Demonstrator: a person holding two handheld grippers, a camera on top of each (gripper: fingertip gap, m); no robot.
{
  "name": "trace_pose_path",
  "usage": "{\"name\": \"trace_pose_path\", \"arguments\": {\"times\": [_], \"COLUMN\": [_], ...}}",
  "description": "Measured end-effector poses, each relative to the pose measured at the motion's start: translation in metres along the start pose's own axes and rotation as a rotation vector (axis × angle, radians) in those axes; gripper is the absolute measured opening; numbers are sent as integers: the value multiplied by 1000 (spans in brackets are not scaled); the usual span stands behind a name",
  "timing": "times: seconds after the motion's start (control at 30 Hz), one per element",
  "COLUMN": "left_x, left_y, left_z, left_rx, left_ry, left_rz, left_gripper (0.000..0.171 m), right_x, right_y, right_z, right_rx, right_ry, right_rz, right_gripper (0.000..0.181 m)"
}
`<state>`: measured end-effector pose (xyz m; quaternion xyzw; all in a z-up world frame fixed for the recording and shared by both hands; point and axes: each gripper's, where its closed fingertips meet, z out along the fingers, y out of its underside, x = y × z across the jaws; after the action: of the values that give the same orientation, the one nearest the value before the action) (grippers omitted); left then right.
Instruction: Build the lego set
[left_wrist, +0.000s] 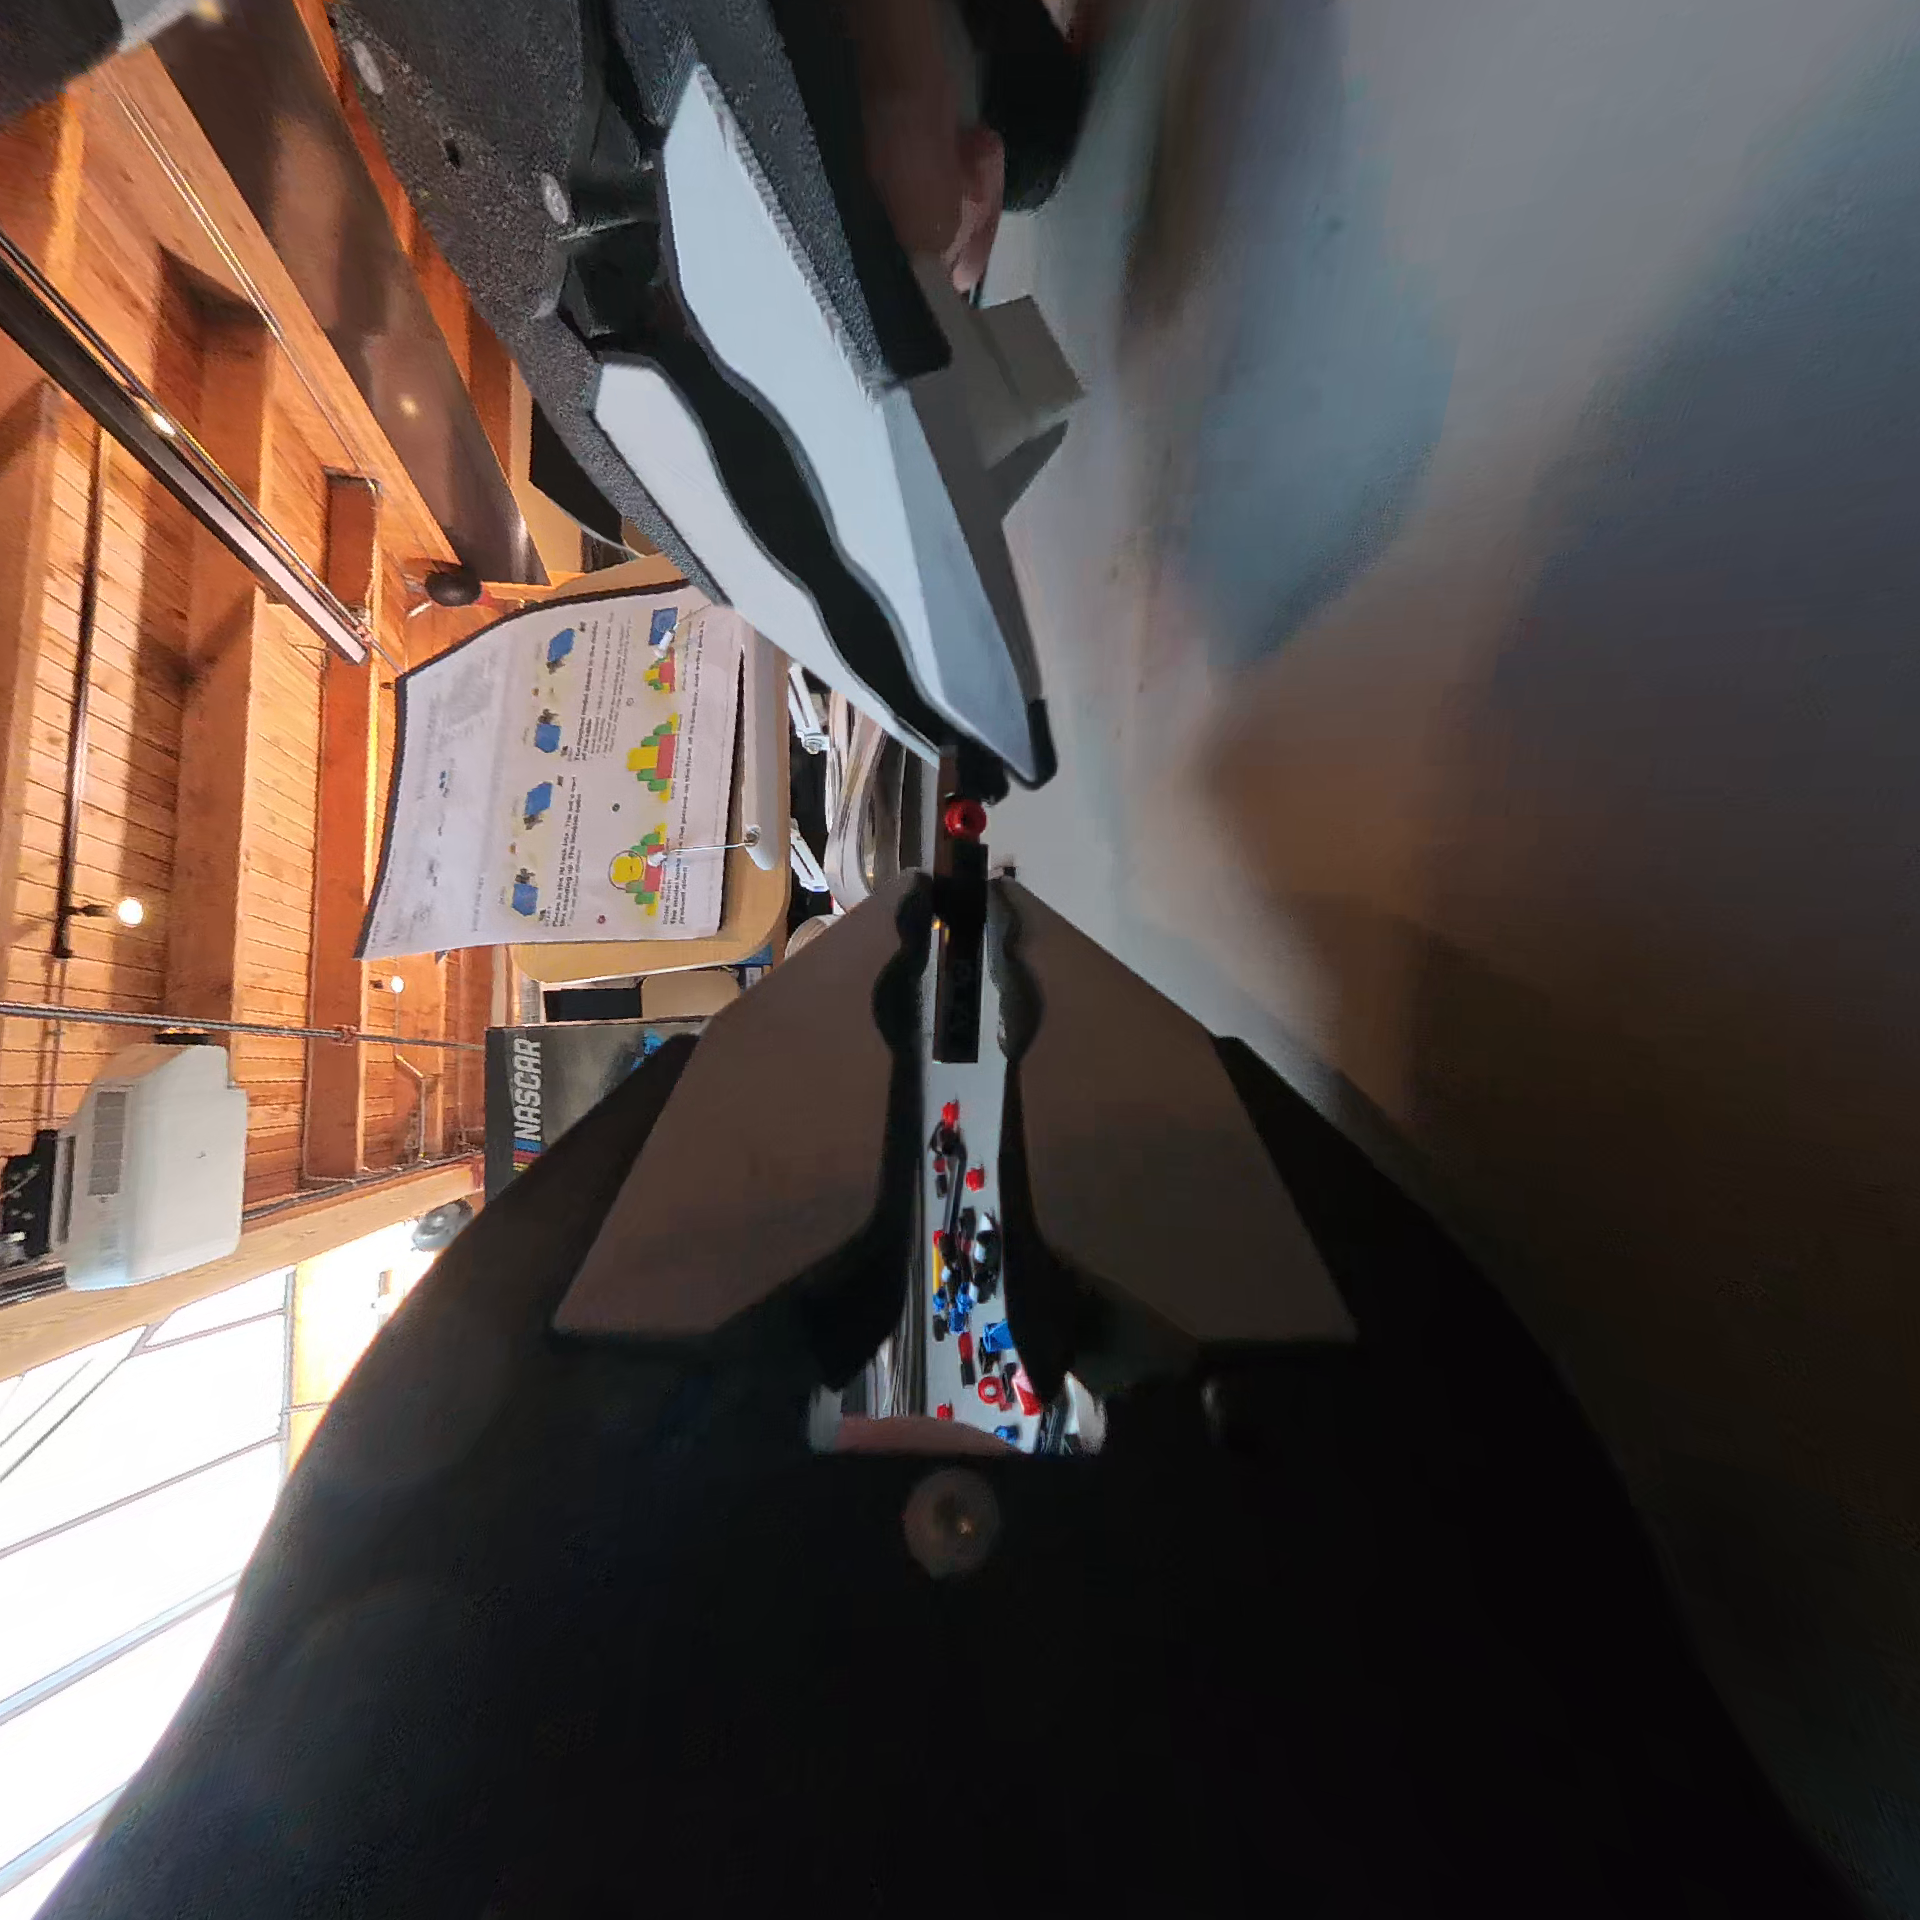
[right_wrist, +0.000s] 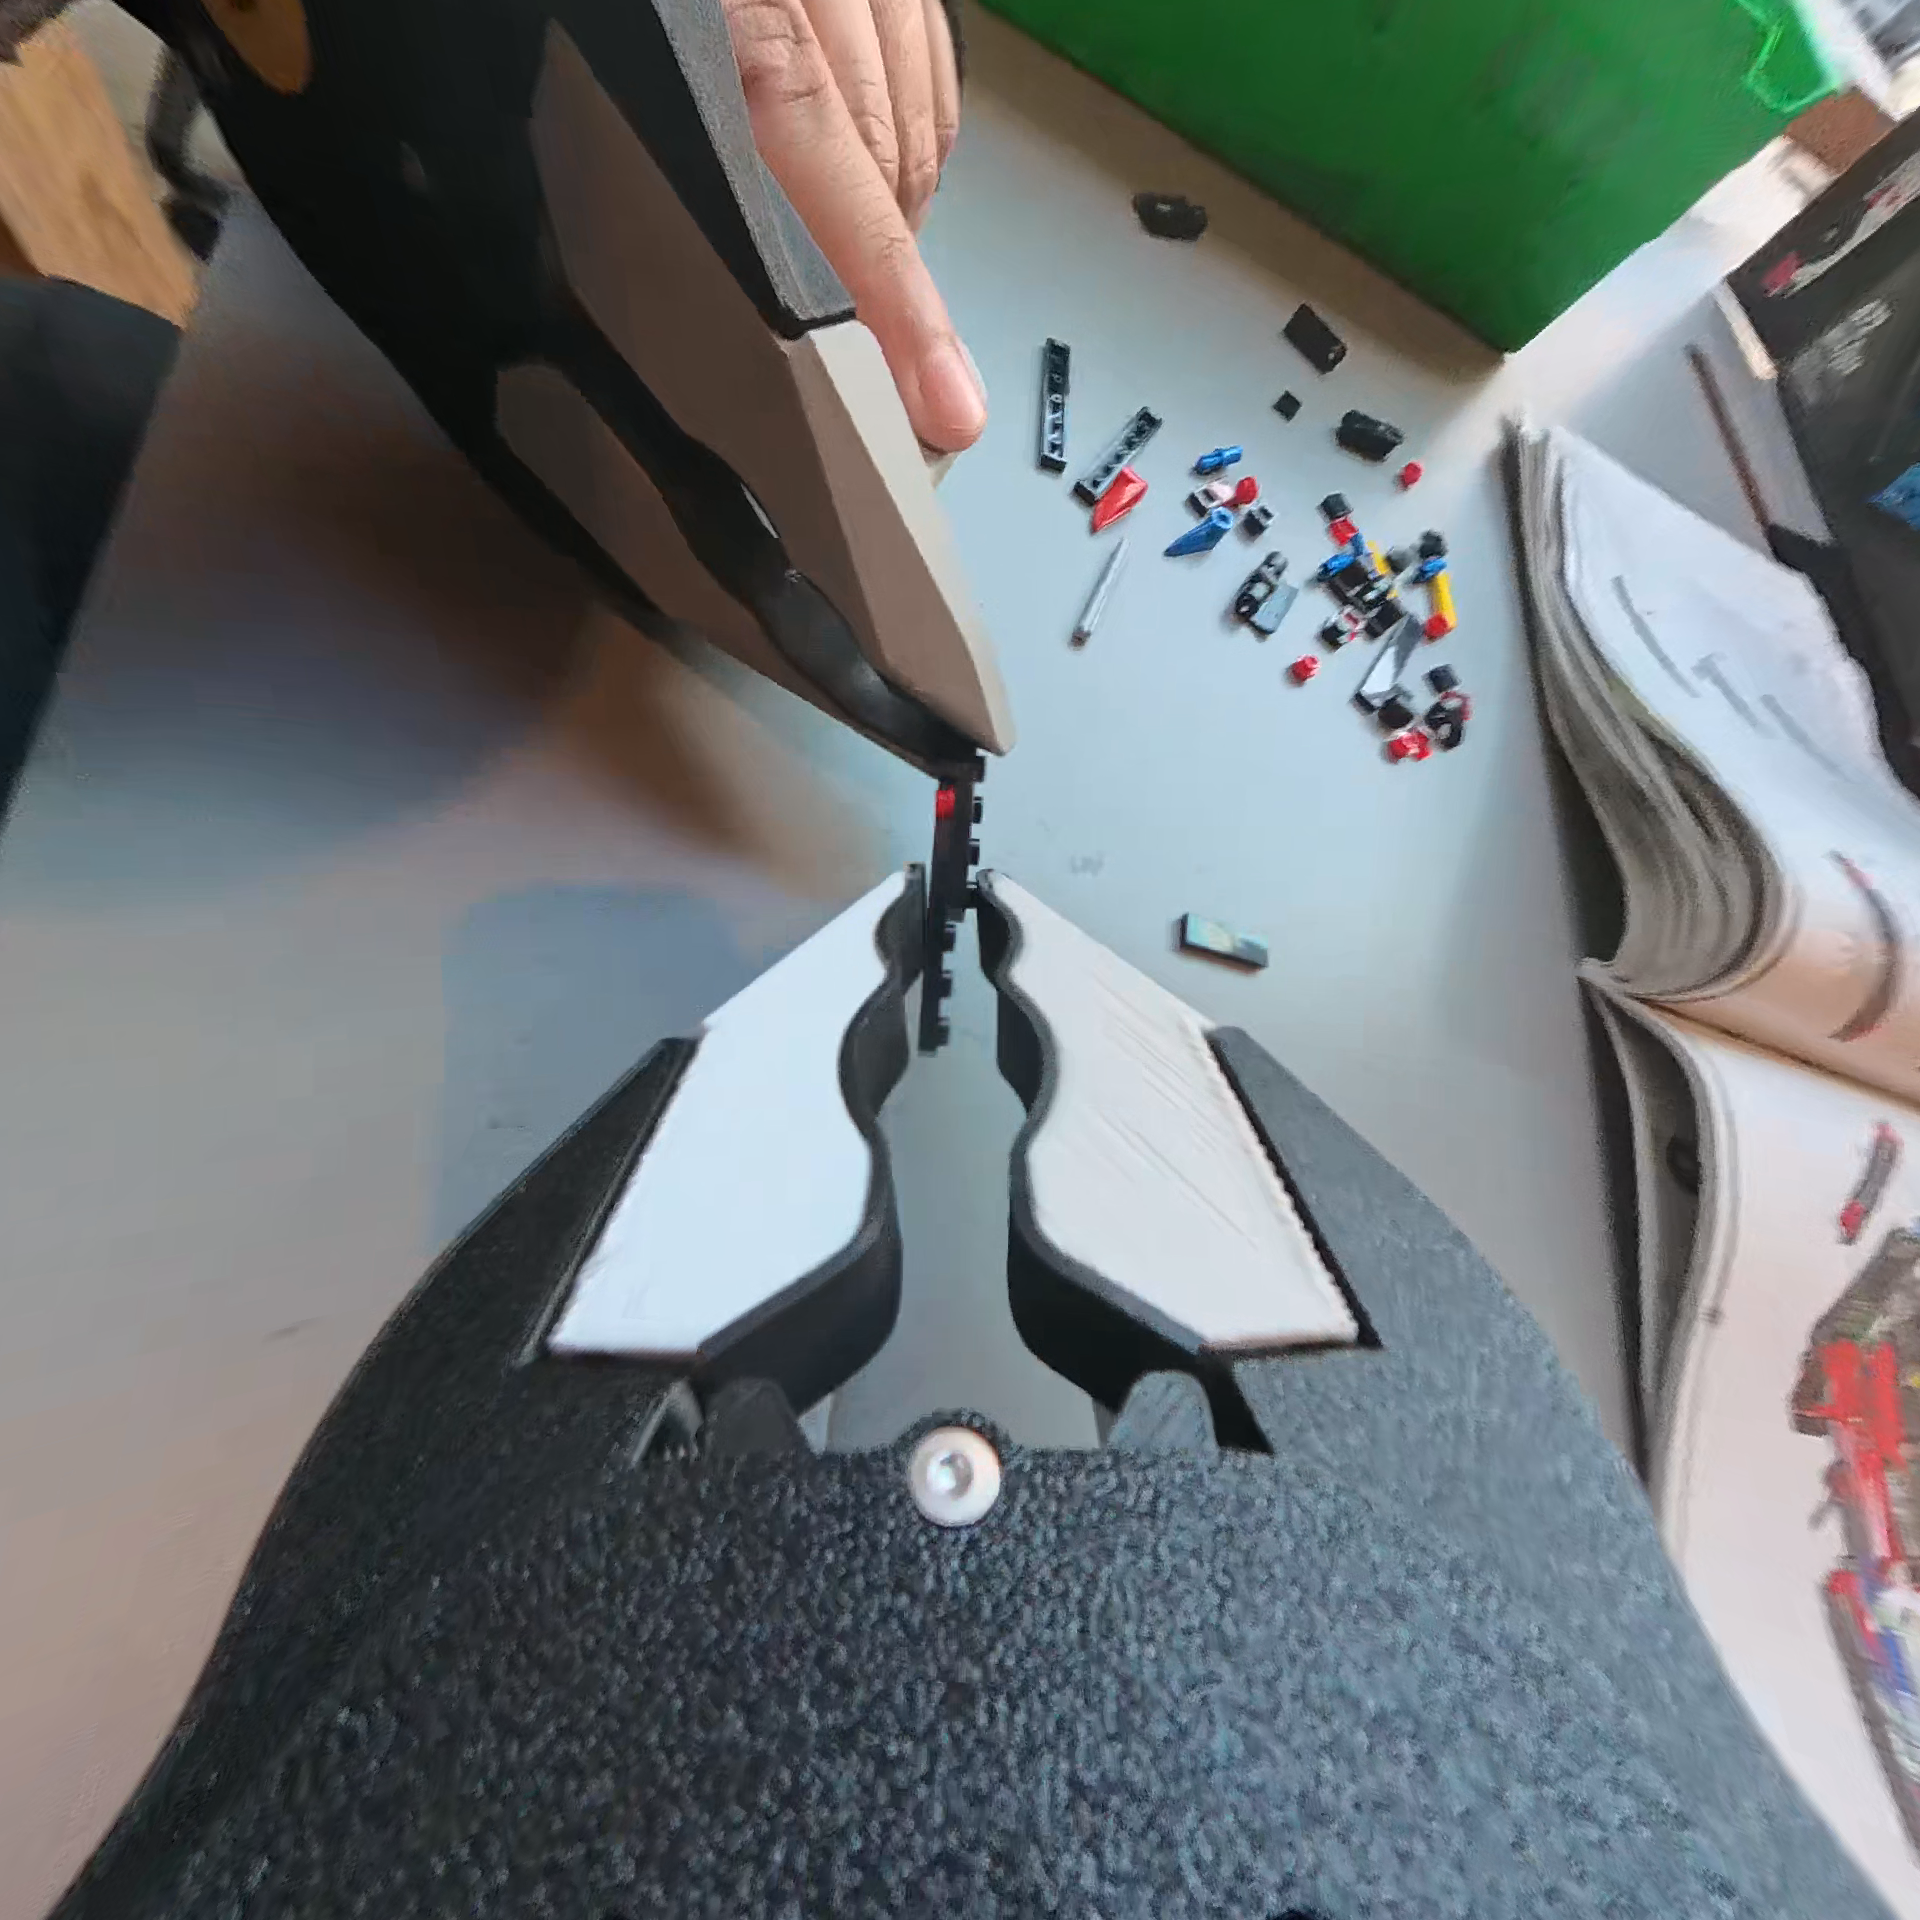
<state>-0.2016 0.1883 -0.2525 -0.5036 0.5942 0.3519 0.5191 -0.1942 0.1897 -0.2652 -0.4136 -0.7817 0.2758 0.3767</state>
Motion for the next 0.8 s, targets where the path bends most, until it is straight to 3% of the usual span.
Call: {"name": "trace_pose_path", "arguments": {"times": [0.1, 0.23, 0.33, 0.47, 0.57, 0.7, 0.8], "left_x": [-3, -11, -9, 0, 3, -1, 6], "left_y": [0, 0, 3, 6, 14, 15, 18], "left_z": [0, -5, -4, -1, -1, 1, 8], "left_rx": [4, 51, 60, 39, 23, 16, -37], "left_ry": [-27, 32, 143, 287, 294, 150, 119], "left_rz": [-27, -307, -534, -655, -644, -477, -359], "left_gripper": [7, 22, 29, 31, 28, 11, 19], "right_x": [6, 15, 13, 11, 15, 19, 18], "right_y": [-4, 0, 0, -4, 3, 1, -3], "right_z": [-3, -7, -9, -8, -8, -9, -8], "right_rx": [19, -30, -66, -88, -122, -96, -72], "right_ry": [83, 217, 268, 344, 386, 400, 396], "right_rz": [-72, -246, -396, -549, -594, -548, -546], "right_gripper": [8, 7, 7, 7, 7, 7, 7]}}
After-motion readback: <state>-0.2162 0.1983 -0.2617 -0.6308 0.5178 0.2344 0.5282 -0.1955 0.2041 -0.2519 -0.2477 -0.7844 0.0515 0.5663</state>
